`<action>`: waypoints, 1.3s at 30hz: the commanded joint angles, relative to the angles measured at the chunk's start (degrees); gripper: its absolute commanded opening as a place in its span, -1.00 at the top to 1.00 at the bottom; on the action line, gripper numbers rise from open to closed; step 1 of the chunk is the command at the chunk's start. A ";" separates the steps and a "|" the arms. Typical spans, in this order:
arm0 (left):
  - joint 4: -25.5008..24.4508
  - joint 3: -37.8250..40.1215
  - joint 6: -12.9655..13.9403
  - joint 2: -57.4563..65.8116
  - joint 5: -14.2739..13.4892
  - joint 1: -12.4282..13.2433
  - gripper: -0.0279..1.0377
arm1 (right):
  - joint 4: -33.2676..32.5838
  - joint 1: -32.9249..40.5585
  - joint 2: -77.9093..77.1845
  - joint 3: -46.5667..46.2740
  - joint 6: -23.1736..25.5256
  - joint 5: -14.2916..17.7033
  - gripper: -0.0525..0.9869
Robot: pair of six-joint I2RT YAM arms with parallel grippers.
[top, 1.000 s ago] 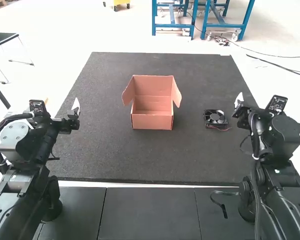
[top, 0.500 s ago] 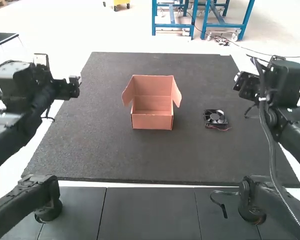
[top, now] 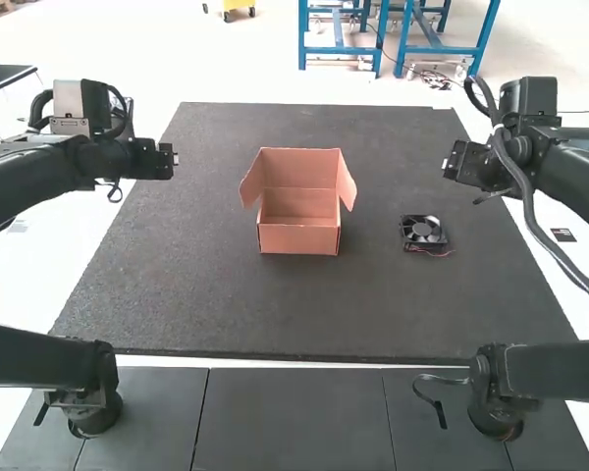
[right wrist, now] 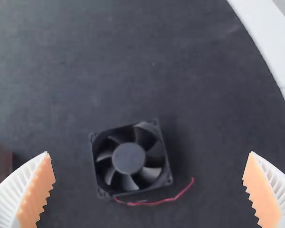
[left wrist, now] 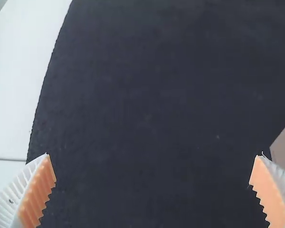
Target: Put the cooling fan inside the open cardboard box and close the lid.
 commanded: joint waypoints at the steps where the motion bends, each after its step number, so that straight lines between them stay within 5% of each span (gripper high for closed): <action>1: -0.22 2.63 0.32 1.06 2.83 -0.27 -0.86 | -2.17 -0.25 4.27 2.70 -1.25 3.34 -0.85; 3: -0.75 2.80 0.32 1.85 3.36 -0.54 -0.86 | -2.17 -0.42 6.29 4.02 -1.42 4.04 -0.85; 5: -1.28 2.89 0.32 2.38 3.71 -0.19 -0.86 | -0.94 -0.69 6.90 4.11 -1.60 8.00 -0.85; 10: -1.45 3.07 0.23 3.79 5.29 -0.10 -0.86 | 6.71 -0.77 7.08 1.47 -8.80 8.44 -0.85; 14: -3.91 5.00 0.49 5.19 5.47 -0.36 -0.86 | 5.92 -0.95 8.57 1.39 -12.23 9.93 -0.85; 18: -5.58 7.02 1.20 6.34 10.48 -0.10 -0.86 | 0.82 -1.13 12.53 2.97 -16.01 10.02 -0.85; 28: -11.56 9.57 2.25 6.60 33.07 -0.10 -0.86 | -2.96 -2.80 19.21 8.07 -19.97 3.51 -0.80; 39: -12.26 9.39 2.95 6.60 33.42 0.69 -0.86 | -2.87 -5.78 27.82 11.23 -21.72 1.49 -0.81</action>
